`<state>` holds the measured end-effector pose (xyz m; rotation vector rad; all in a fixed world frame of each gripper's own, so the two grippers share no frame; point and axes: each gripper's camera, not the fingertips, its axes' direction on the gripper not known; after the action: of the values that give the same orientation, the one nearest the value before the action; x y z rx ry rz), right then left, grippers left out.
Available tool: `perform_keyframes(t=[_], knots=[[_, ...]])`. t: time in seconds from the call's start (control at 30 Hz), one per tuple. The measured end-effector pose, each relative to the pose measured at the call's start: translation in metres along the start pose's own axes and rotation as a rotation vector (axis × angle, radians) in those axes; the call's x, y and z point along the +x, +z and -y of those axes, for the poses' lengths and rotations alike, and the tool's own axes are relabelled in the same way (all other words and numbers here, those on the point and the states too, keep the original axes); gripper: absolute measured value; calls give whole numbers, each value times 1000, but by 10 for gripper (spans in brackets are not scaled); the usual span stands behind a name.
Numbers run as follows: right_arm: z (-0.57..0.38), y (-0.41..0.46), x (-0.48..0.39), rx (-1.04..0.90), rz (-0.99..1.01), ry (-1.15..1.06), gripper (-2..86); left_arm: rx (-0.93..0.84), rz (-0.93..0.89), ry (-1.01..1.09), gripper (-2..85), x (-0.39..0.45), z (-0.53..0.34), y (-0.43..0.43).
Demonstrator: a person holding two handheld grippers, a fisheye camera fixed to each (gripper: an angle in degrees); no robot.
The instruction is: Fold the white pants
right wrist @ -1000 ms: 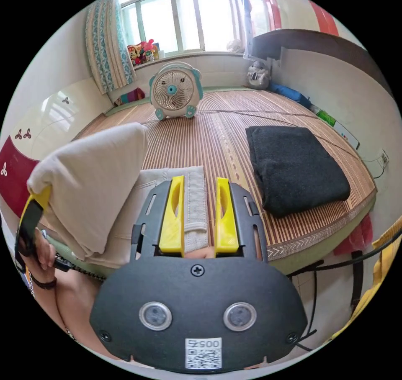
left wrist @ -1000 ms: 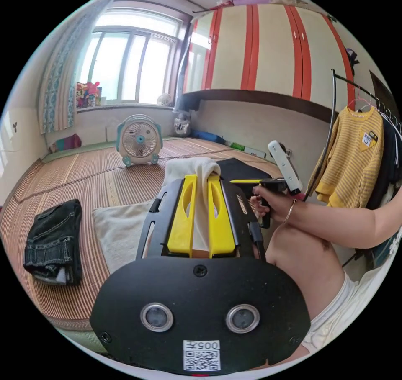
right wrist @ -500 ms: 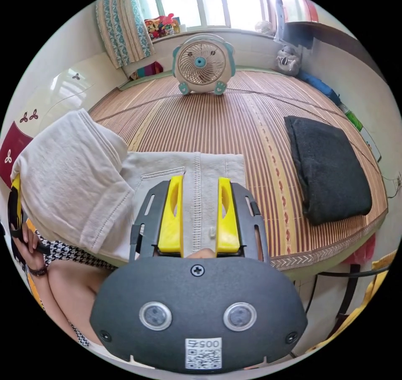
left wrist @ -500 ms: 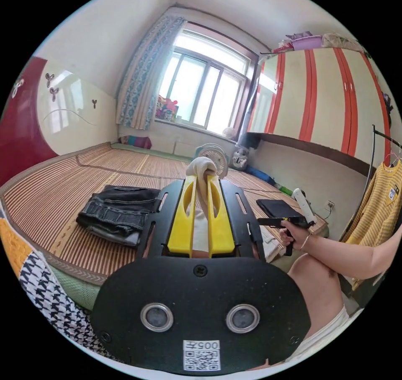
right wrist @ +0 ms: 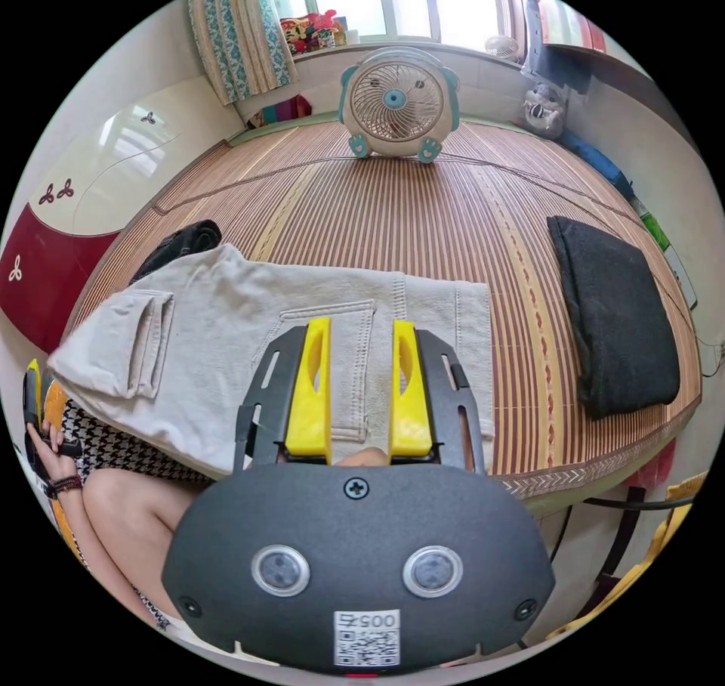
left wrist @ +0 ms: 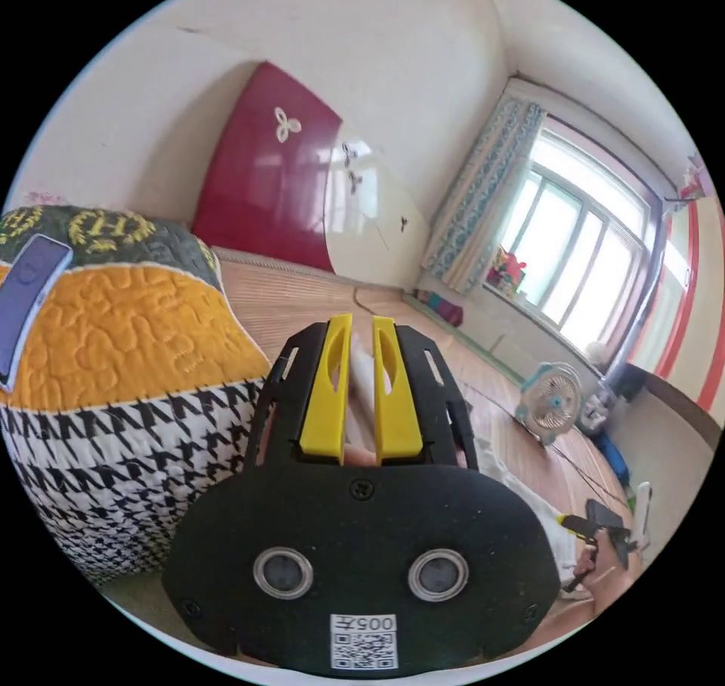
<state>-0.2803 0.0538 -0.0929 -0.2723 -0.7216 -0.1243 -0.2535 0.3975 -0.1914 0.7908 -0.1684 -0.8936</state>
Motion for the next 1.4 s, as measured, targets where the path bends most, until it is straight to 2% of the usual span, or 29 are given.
perform_keyframes(t=[0.1, 0.37, 0.43, 0.63, 0.83, 1.1, 1.23, 1.4], knots=[[-3, 0, 7, 10, -1, 18, 122, -39, -52, 157, 39, 48, -3, 6], [-18, -8, 55, 48, 10, 107, 122, -340, -405, 558, 48, 209, -39, 60], [-25, -10, 70, 58, 4, 136, 122, -412, -550, 659, 58, 264, -57, 66], [-46, -14, 123, 67, 8, 238, 122, -605, -876, 990, 91, 415, -126, 51], [-63, -9, 163, 64, 38, 313, 121, -690, -1067, 1166, 108, 530, -186, 28], [-75, 3, 195, 65, 12, 315, 121, -781, -1107, 1343, 128, 642, -258, 15], [-81, 11, 214, 62, 16, 323, 121, -817, -995, 1489, 128, 682, -300, 24], [-89, 24, 239, 30, 126, 348, 121, -897, -1013, 1417, 107, 700, -291, 40]])
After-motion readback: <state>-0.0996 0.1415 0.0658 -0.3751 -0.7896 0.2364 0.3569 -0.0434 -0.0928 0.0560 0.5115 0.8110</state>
